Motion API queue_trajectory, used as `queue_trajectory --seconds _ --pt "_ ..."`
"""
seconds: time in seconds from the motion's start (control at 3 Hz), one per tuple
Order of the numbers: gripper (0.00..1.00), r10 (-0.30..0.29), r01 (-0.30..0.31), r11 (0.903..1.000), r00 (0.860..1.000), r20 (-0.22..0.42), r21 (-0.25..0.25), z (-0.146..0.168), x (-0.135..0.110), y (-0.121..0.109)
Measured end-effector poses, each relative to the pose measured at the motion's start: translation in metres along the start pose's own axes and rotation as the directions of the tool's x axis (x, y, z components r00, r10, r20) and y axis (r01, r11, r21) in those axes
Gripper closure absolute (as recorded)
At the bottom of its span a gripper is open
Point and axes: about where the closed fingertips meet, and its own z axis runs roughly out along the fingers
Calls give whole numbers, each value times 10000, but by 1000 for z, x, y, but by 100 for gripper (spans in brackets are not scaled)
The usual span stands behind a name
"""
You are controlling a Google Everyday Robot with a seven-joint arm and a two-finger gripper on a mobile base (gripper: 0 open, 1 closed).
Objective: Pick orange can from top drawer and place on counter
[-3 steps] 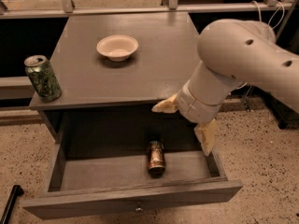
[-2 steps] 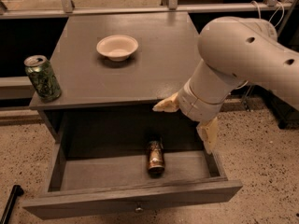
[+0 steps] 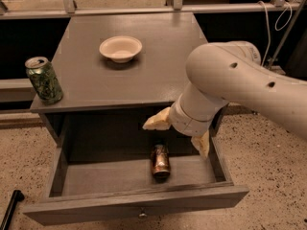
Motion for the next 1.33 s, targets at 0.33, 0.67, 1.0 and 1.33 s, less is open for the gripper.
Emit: queue_trajectory --seconds 0.33,0.67,1.0,1.33 --pt "0 -2229 2227 9748 9742 -345 -81 20 -7 -4" --pt "0 -3732 3702 9262 9271 -337 -716 46 -6 -2" --pt "0 -4276 4226 8969 9039 -118 -1306 82 9 0" --pt "0 -4431 4392 8872 8965 47 -1412 105 18 -1"
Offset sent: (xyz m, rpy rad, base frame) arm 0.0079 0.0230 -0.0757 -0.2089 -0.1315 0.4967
